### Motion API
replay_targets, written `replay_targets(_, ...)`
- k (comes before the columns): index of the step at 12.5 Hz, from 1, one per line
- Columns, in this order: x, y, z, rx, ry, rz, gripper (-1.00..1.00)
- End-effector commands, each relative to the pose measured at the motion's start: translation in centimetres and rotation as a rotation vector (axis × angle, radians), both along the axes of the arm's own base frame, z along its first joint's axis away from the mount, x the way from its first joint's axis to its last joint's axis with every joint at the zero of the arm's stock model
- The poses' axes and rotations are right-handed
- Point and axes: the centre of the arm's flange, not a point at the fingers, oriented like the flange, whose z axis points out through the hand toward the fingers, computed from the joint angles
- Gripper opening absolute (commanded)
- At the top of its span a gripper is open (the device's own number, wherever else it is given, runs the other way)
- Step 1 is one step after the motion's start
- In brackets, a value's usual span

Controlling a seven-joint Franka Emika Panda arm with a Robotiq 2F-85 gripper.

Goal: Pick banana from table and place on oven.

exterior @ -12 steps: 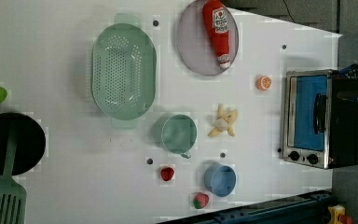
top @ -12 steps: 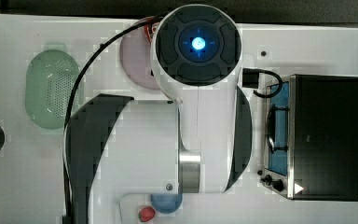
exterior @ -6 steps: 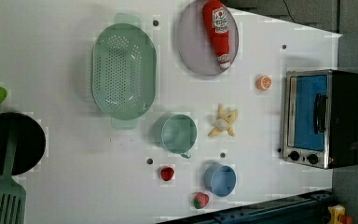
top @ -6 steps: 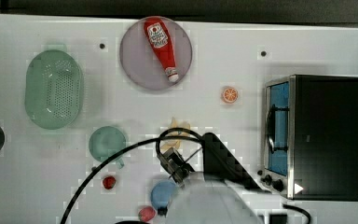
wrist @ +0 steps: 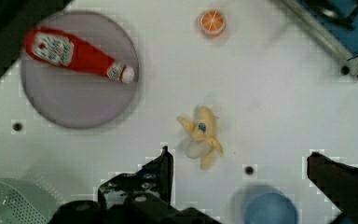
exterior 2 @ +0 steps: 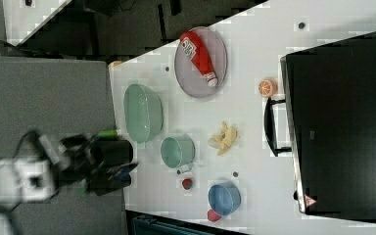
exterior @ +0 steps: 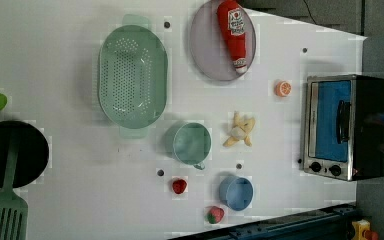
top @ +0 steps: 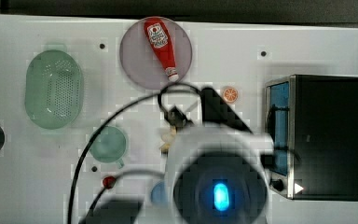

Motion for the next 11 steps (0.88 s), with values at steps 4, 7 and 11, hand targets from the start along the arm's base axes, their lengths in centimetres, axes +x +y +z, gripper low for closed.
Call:
replay_targets(4,2.9,0.5,-19.3,0.018,0.116,0.033,1.0)
replay_targets(7,2.5,0.6,-26.5,0.025,0.1,0.035,1.0)
replay_targets(11,1.6,1.5,-33.2,0.036,0.129,0.049,1.0)
